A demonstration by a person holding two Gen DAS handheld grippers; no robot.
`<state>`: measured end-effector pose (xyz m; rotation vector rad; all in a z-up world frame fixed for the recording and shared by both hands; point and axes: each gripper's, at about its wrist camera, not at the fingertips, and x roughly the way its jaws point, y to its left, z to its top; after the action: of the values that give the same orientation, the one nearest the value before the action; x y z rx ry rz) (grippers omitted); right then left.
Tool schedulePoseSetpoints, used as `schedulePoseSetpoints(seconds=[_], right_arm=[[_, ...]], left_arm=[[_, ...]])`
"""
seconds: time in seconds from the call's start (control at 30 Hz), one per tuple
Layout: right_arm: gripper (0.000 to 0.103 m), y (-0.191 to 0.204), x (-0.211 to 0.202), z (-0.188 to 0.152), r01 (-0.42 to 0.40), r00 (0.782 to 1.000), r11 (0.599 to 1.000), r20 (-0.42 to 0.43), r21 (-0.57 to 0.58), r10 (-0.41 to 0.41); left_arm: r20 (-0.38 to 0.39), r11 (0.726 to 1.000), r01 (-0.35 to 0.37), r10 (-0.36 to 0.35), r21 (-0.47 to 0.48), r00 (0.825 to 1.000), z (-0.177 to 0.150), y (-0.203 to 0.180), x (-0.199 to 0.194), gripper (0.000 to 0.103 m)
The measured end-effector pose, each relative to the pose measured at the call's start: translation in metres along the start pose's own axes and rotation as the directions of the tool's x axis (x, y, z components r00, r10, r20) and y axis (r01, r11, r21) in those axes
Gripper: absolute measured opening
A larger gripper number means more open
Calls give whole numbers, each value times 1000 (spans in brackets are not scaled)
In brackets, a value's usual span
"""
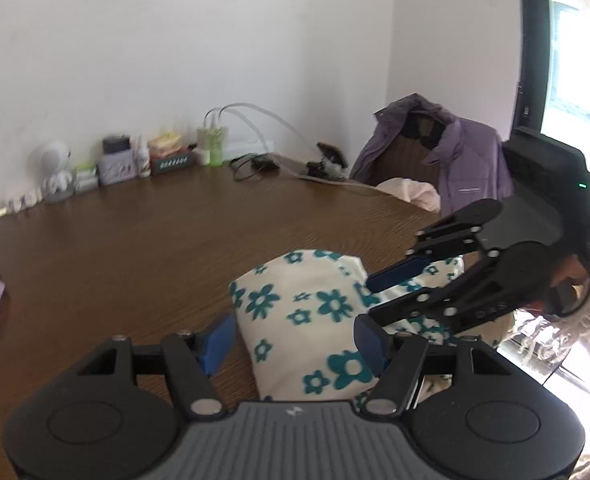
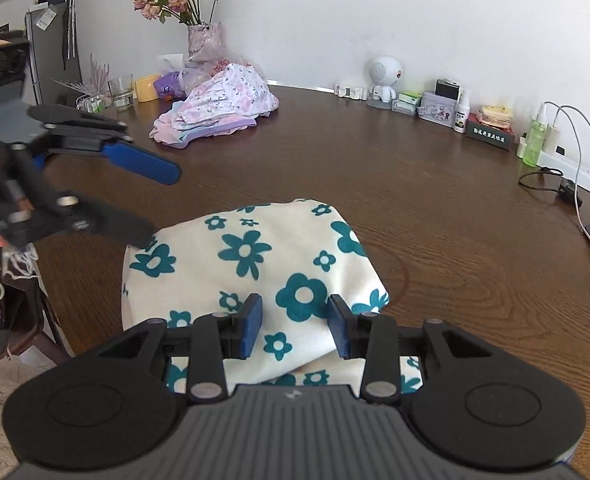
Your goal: Fold clothes
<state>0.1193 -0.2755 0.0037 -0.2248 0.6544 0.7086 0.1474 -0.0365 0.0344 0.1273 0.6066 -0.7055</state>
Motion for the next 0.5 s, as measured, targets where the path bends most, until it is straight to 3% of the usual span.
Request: schedulePoseSetpoints(seconds=[0.1,0.17,0.2,0.27,0.4,0.5], right_arm=[[37,1,1,-5,7,1000,1000,1,-17,-7],[37,-1,3,-6,0,1000,1000,4,-9,0],[37,-2,4,-7,-4,1000,1000,6,-4,4],[37,-4,7,-6,-13,1000,1000,7,5,13],[37,-2,14,0,-28,1000,1000,7,5,28],[38,8,26,8,-57,998,998,13,-16,57]], left_arm=[[-73,983,48,-62,-178,995,-4,32,20,65],[-84,944,103,-136,-314,987,-10,51,29,65],[-79,924,132,-170,-360,982,-12,58,32,62],[-69,885,177,-228,-430,971,-17,68,36,44],[-70,890,165,-215,-426,974,-22,72,26,38],[-76,902,120,-166,-416,983,-28,78,8,37]])
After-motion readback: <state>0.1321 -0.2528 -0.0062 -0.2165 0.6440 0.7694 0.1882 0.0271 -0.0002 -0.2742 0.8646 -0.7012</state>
